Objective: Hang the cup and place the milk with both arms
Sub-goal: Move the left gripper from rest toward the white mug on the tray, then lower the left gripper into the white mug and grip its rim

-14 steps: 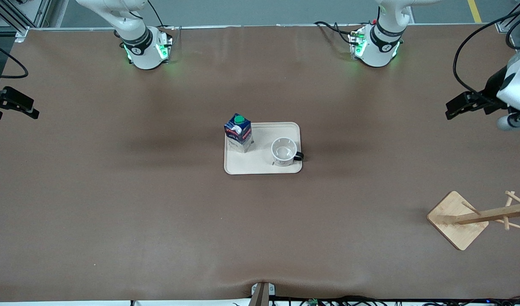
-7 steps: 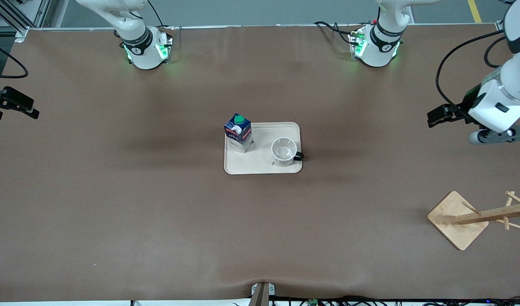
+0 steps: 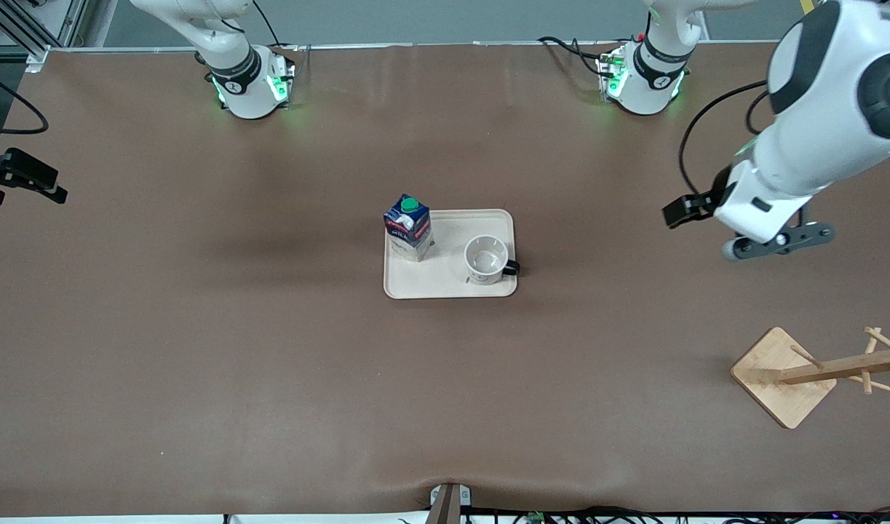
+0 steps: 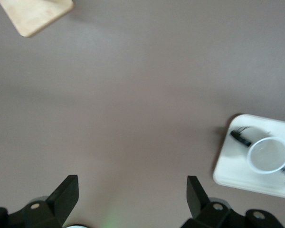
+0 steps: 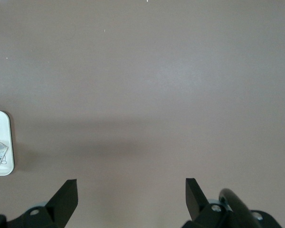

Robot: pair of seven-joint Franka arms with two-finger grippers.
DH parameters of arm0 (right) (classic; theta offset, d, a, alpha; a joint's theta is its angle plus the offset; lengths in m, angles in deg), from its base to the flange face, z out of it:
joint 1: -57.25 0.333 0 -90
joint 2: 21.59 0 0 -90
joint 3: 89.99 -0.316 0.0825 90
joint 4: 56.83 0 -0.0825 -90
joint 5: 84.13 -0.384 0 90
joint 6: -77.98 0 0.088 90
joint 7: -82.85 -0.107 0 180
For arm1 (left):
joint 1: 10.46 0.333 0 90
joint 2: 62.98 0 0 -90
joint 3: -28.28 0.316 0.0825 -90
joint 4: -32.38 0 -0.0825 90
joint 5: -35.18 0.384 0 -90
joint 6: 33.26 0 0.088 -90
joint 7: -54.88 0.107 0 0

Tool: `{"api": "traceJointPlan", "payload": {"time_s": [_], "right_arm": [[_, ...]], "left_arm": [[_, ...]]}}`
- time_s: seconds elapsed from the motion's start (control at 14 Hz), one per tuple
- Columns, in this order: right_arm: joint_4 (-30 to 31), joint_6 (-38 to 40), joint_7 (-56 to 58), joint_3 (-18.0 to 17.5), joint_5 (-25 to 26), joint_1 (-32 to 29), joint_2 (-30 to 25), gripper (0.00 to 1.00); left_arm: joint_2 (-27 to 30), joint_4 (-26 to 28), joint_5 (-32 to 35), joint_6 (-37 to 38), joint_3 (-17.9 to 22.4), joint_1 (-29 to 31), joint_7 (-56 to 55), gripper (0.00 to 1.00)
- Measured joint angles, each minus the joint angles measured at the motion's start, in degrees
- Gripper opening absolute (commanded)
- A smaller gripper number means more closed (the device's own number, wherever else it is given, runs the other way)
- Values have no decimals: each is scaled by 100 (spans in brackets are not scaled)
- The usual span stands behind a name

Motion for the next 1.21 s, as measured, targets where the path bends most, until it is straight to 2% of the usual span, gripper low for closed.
{"api": "traceJointPlan", "payload": {"time_s": [0.36, 0.79, 1.0, 1.21], "right_arm": [[1, 0, 0, 1, -1, -1, 0, 100], [1, 0, 0, 2, -2, -2, 0, 100], [1, 0, 0, 3, -3, -2, 0, 100], [1, 0, 0, 3, -3, -2, 0, 100]], "left_arm": [[-549, 174, -25, -852, -834, -141, -1960, 100], [-1289, 320, 253, -1907, -867, -1119, -4041, 100], [-1524, 617, 490, -2488, -867, -1421, -4850, 89], [-1660, 1145, 562, -3228, -866, -1576, -5516, 80]]}}
